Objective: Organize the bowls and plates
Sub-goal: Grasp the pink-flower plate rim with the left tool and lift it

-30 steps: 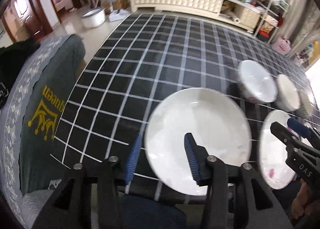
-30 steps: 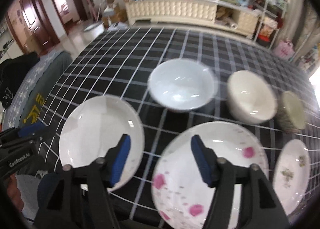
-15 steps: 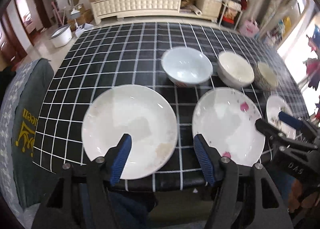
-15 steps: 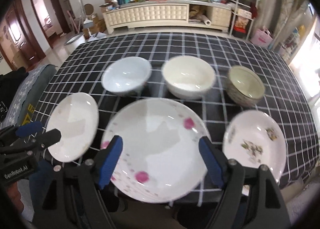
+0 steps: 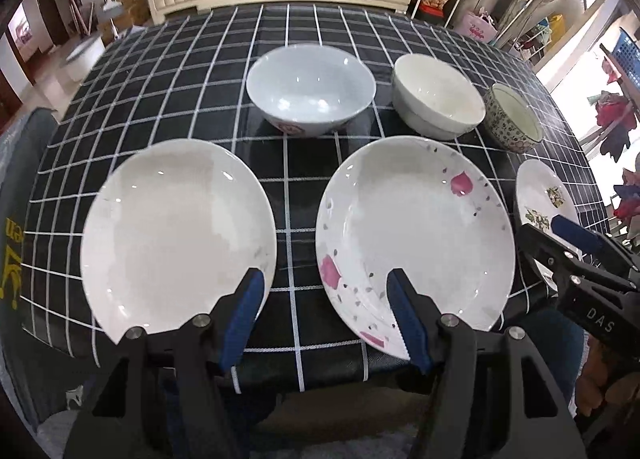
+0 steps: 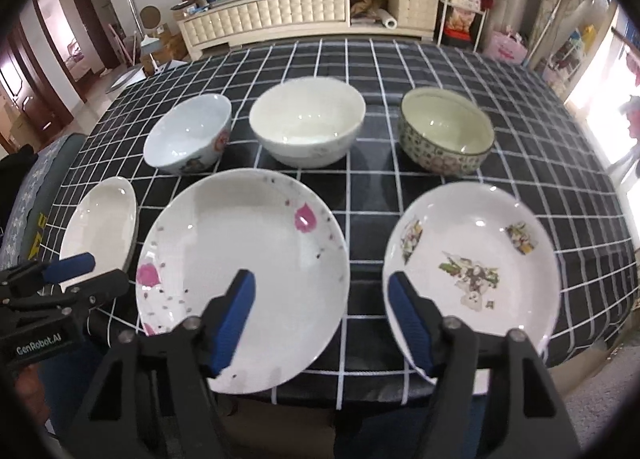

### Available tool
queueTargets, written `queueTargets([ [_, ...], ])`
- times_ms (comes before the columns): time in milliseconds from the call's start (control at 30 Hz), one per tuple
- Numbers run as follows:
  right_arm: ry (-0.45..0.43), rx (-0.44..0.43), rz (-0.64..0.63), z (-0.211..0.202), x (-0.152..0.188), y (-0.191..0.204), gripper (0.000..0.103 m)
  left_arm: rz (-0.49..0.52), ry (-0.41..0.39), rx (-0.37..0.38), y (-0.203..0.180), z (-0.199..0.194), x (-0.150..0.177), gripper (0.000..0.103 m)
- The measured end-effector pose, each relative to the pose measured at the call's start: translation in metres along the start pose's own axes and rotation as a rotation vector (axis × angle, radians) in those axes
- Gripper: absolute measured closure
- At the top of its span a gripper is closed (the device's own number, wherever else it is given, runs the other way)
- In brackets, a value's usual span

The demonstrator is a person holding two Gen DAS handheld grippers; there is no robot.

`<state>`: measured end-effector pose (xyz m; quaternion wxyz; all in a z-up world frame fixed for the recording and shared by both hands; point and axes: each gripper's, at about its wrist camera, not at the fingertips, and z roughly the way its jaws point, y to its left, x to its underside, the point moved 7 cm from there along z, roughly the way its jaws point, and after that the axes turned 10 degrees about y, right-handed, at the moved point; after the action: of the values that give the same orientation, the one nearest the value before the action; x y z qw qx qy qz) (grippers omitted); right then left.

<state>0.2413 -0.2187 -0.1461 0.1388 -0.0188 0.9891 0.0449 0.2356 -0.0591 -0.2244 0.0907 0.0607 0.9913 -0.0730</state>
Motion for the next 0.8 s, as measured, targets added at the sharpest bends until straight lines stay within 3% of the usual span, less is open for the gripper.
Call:
queueTargets([
  [333, 0.051, -0.014, -0.004, 0.03, -0.003, -0.002, 0.053, 0.034, 0.066, 0.023, -0.003, 0.028, -0.01, 0.073],
  [500, 0.063, 0.012, 0.003, 0.037, -0.005, -0.008, 0.055, 0.048, 0.086, -0.011, -0.004, 0.039, -0.012, 0.084],
  [800, 0.097, 0.004, 0.004, 0.051, -0.005, -0.012, 0.068, 0.041, 0.103, -0.024, 0.002, 0.051, -0.017, 0.091],
])
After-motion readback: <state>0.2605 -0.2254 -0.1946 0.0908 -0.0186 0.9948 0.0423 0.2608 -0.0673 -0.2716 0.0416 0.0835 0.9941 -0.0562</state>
